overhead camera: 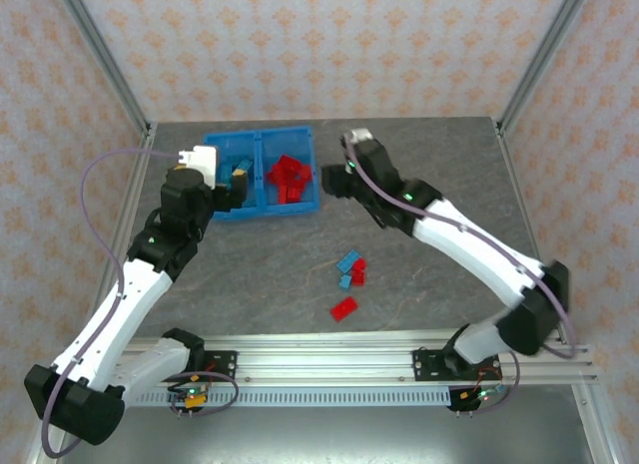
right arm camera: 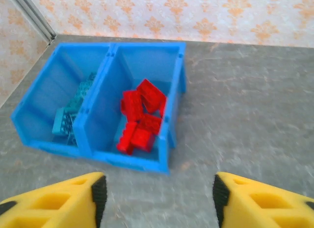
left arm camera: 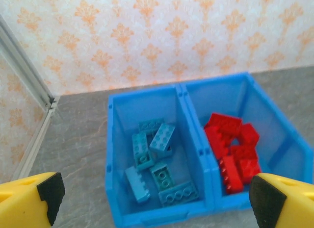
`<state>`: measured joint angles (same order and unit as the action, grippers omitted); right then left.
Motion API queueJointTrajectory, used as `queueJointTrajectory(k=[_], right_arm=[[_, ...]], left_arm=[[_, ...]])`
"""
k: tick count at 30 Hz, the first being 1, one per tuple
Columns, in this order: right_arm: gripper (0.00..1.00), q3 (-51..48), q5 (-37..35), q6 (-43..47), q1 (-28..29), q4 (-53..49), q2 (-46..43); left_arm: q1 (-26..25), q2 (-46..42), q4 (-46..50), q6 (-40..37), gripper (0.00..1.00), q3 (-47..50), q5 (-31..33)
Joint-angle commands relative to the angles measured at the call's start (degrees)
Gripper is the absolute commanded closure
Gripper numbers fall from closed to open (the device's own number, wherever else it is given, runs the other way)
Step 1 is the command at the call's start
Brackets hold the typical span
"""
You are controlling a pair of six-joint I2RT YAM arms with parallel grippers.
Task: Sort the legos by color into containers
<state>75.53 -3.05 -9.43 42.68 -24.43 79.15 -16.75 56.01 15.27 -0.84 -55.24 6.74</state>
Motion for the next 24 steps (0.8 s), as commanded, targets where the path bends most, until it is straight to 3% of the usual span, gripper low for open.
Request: queueJointTrajectory(k=[1, 4, 7, 10, 13, 15, 24], right_arm=[[0.35, -9.4, 2.8, -5.0, -0.3, -4.3, -9.2], [0.31, -14.3, 4.6, -10.2, -0.7, -10.2, -13.7], [0.31, -17.1, 8.5, -14.5, -0.9, -13.0, -13.0], [0.31, -20.4, 12.8, -19.2, -1.0, -10.3, -11.6], [0.31, -21.7, 16.4, -22.5, -1.3, -7.7, -6.2], [0.32, -21.3, 17.7, -24.1, -1.5, -7.7, -2.5], [0.32, -26.5, 15.4, -29.6, -1.5, -4.5, 3.2]], left_arm=[[0.2, 1.4, 5.7, -0.2, 0.0, -0.4, -10.5], [0.1, 1.5, 5.0, -5.9, 0.0, 0.9, -20.9], [-0.2, 1.7, 4.3, -15.8, 0.0, 4.0, -35.2], [-4.4, 2.8, 8.1, -27.8, 0.0, 6.8, -46.6], [-11.1, 4.7, 18.2, -39.5, 0.0, 5.9, -49.7], [-13.9, 4.7, 19.1, -41.4, 0.0, 6.6, -48.1], [-14.8, 0.0, 18.3, -44.7, 0.0, 9.0, -47.3]])
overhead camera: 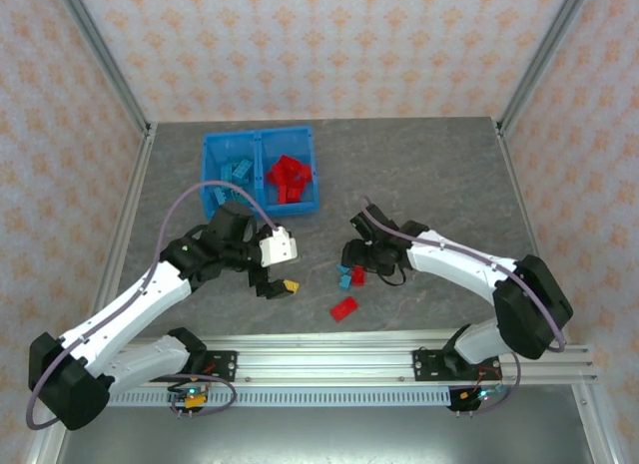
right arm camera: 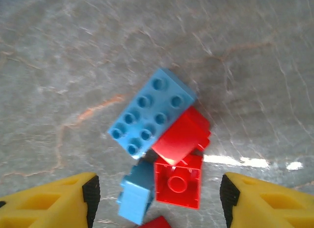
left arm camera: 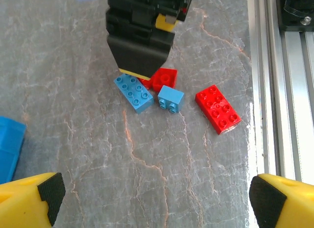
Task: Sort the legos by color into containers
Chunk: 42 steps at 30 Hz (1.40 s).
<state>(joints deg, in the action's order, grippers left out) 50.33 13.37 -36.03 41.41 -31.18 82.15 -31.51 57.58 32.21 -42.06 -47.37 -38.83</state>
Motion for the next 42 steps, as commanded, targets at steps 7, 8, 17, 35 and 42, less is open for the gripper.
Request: queueJointTrajectory(k=[7, 8, 17, 35, 42], right_arm=[[0.39, -4.9, 0.5, -6.2, -0.1, 6.0, 1.8], [0.4, -5.6, 0.6, -6.7, -0.1, 6.7, 1.7], [0.41, -6.8, 0.8, -6.2, 0.2, 8.2, 5.0], [0.74, -3.8, -7.7, -8.8, 1.6, 2.8, -5.4], [0.75, 4.8, -12.0, 0.9, 2.2, 5.5, -11.2]], left_arm=[[-0.1, -1.3, 1.5, -3.9, 0.0, 0.9, -1.4], [-0.1, -1.5, 1.4, -3.9, 0.0, 0.9, -1.3], [-0.1, -2.1, 0.9, -4.4, 0.0, 1.6, -0.3], [-0.1, -1.4, 0.3, -4.8, 0.0, 1.8, 1.1], [-0.1, -2.6, 1.2, -7.8, 0.0, 1.8, -3.4]])
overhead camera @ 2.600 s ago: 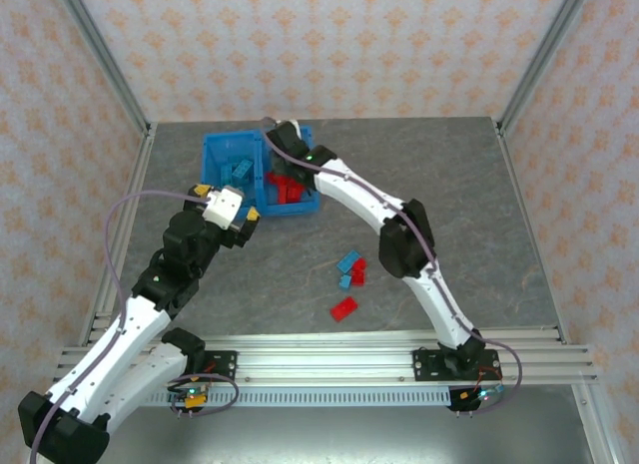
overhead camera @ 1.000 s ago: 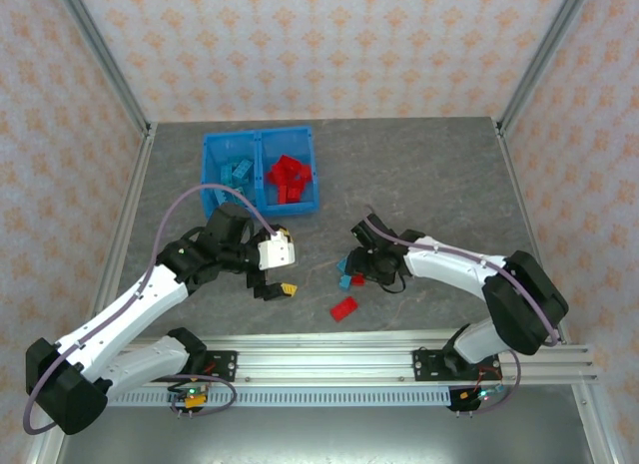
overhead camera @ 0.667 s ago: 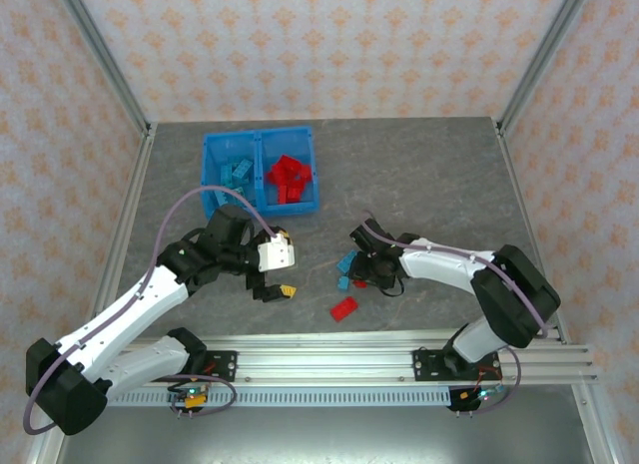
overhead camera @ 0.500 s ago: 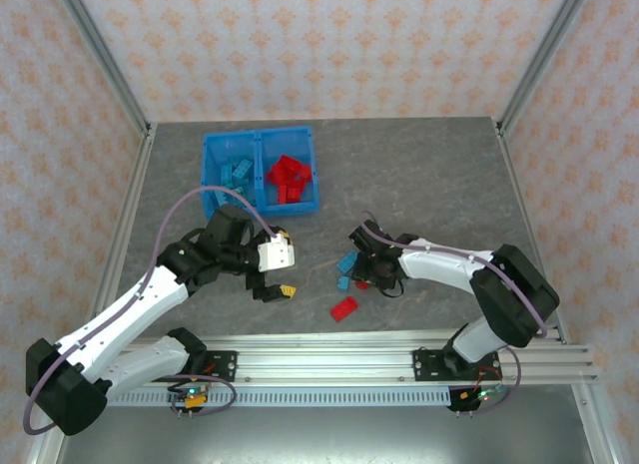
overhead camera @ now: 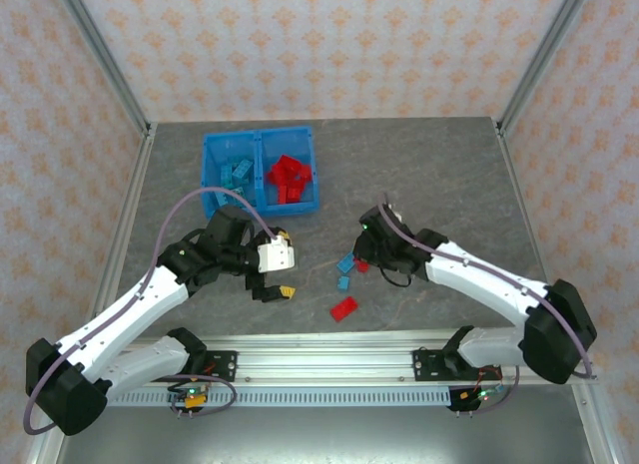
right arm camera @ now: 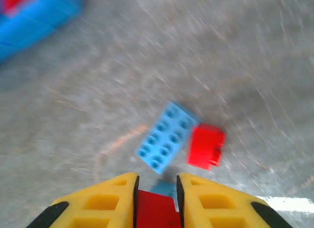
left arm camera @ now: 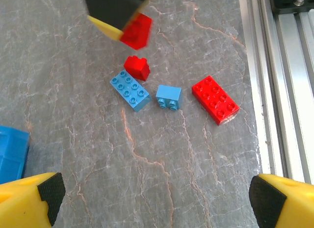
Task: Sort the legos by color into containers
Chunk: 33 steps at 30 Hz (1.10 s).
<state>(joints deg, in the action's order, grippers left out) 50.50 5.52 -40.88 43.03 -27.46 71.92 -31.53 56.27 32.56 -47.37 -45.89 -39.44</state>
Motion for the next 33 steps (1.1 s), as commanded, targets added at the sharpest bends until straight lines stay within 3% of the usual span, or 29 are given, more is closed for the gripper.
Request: queueJointTrajectory(k=[1, 4, 6, 13, 18, 24, 28, 33], right_arm=[[0.75, 6.4, -4.3, 7.9, 0.6, 3.1, -0.1], [0.75, 13.3, -4.0, 13.9, 0.6, 10.1, 5.1], [0.75, 19.1, -3.4, 16.7, 0.6, 14.3, 10.7], [0.75, 42.0, -0.2, 21.1, 0.6, 18.4, 33.5], [0.75, 57.8, -4.1, 24.3, 0.5, 15.1, 48.7], [0.74, 78.3, -5.6, 26.9, 0.1, 5.0, 66.3], [0.73, 86.4, -5.7, 28.5, -0.3, 6.0, 72.8], [0.73, 91.3, -3.7, 24.4, -2.7, 9.1, 77.1]], left_arm=[[-0.1, -1.4, 0.9, -2.6, 0.0, 0.3, -3.0], [0.1, -1.9, -0.9, -0.1, 0.0, 0.6, -2.0], [1.0, -1.9, -6.2, 8.9, 0.0, 0.8, 2.7], [7.2, -2.4, -12.3, 30.4, 0.0, -3.1, 36.7], [11.5, -4.9, -12.1, 33.1, 0.0, -2.9, 49.9], [12.0, -4.2, -10.9, 33.5, 0.0, -3.2, 54.3], [12.4, -3.9, -10.5, 33.9, 0.0, -3.8, 52.8], [12.5, -4.2, -10.8, 33.2, 0.0, -3.4, 52.6]])
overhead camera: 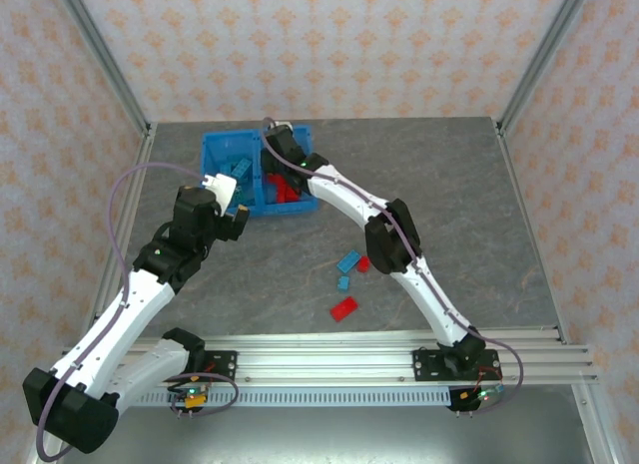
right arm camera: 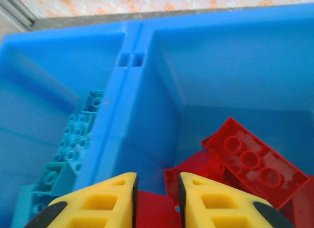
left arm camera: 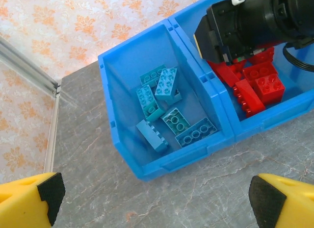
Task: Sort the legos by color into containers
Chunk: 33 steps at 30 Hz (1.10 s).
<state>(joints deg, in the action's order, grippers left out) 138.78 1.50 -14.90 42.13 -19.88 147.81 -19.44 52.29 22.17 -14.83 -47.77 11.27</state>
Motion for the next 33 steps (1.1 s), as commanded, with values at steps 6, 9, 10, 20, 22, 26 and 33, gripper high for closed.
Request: queueJointTrajectory(k=[6, 9, 10, 20, 22, 26, 33], right_arm=[[0.66, 8.3, 8.0, -3.7, -3.7, 6.1, 6.7], [0.59, 13.5, 11.3, -3.8, -3.8, 5.3, 9.8], [0.56, 14.2, 11.4, -3.8, -3.7, 5.2, 10.1], [0.45, 7.9, 14.3, 0.3, -3.8, -3.9, -4.3], [0.44, 1.2, 13.2, 1.9, -3.8, -5.3, -10.4], [0.41, -18.8, 10.6, 5.1, -3.8, -4.7, -25.1], [0.37, -57.9, 4.9, 1.4, -3.8, -1.9, -52.6]], left_arm=[[0.7, 1.0, 0.4, 0.1, 0.0, -1.9, 0.2], [0.6, 1.7, 0.4, 0.5, 0.0, -2.0, -0.2], [0.7, 1.8, 0.3, 0.6, 0.0, -2.0, -0.3], [0.6, 1.9, -0.5, -0.2, 0.0, -1.4, -2.6], [0.7, 1.9, -0.1, -1.4, 0.0, -1.5, -5.5], [0.6, 1.5, 1.1, -6.5, 0.0, -1.6, -17.2], [0.5, 1.2, -1.0, -13.9, 0.0, 1.3, -36.6]])
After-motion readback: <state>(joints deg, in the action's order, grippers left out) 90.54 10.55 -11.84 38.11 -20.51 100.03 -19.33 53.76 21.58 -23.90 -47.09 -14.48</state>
